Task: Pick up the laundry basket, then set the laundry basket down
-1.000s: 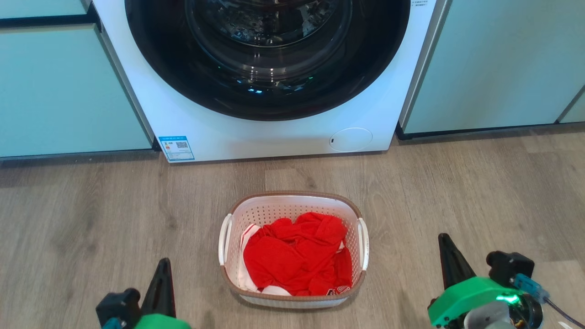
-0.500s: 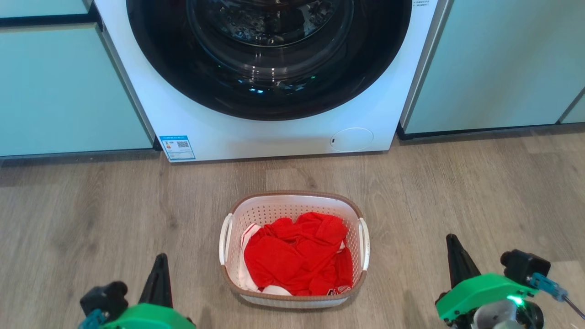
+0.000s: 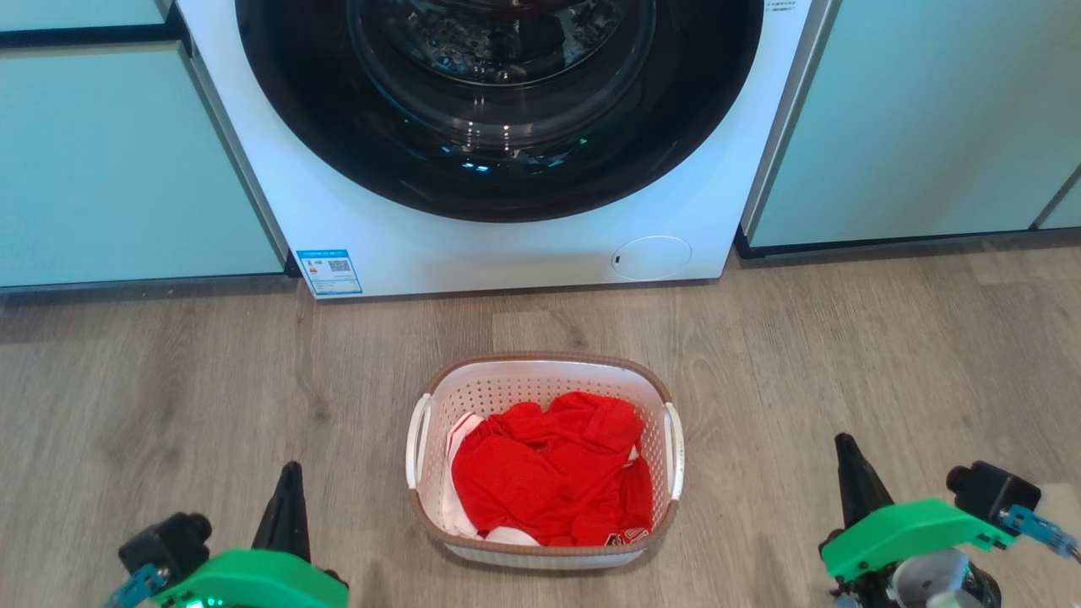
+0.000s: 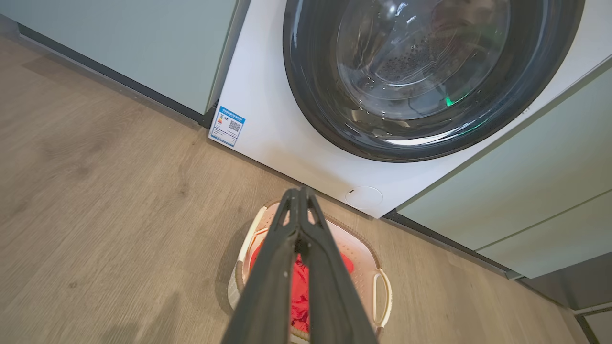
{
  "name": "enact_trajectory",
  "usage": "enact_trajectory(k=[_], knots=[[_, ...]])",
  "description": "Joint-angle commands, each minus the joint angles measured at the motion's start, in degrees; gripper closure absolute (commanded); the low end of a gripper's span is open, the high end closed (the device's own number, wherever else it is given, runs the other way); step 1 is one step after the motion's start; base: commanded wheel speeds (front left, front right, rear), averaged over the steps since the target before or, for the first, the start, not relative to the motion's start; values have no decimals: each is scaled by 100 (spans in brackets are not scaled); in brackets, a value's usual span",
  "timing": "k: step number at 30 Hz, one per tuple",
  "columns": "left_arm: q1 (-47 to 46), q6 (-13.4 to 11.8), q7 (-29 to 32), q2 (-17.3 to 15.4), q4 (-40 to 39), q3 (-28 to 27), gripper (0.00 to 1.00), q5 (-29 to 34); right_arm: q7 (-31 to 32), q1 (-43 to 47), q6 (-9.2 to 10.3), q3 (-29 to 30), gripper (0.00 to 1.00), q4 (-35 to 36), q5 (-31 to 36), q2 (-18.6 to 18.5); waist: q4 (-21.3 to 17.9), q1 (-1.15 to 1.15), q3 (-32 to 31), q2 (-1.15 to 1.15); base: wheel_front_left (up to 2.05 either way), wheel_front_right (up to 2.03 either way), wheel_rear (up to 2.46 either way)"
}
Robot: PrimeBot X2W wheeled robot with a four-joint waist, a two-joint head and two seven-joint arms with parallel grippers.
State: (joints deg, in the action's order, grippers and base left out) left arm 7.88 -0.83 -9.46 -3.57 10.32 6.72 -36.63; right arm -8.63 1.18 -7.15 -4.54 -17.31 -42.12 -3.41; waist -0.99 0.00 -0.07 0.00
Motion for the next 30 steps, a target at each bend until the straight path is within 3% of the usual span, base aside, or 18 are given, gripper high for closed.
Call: enact_trajectory(k=[1,30], knots=[[-319,72,47,-94,-139,-135,100,-163,29,-344,-12,28,100,223,-160,-78,2,0,0,0,0,0,0],[-678,330,483,-119,25,-428,100,-2087,464,-470,-19,308,100,265,-1878,-95,35,0,9,0,0,0,0]])
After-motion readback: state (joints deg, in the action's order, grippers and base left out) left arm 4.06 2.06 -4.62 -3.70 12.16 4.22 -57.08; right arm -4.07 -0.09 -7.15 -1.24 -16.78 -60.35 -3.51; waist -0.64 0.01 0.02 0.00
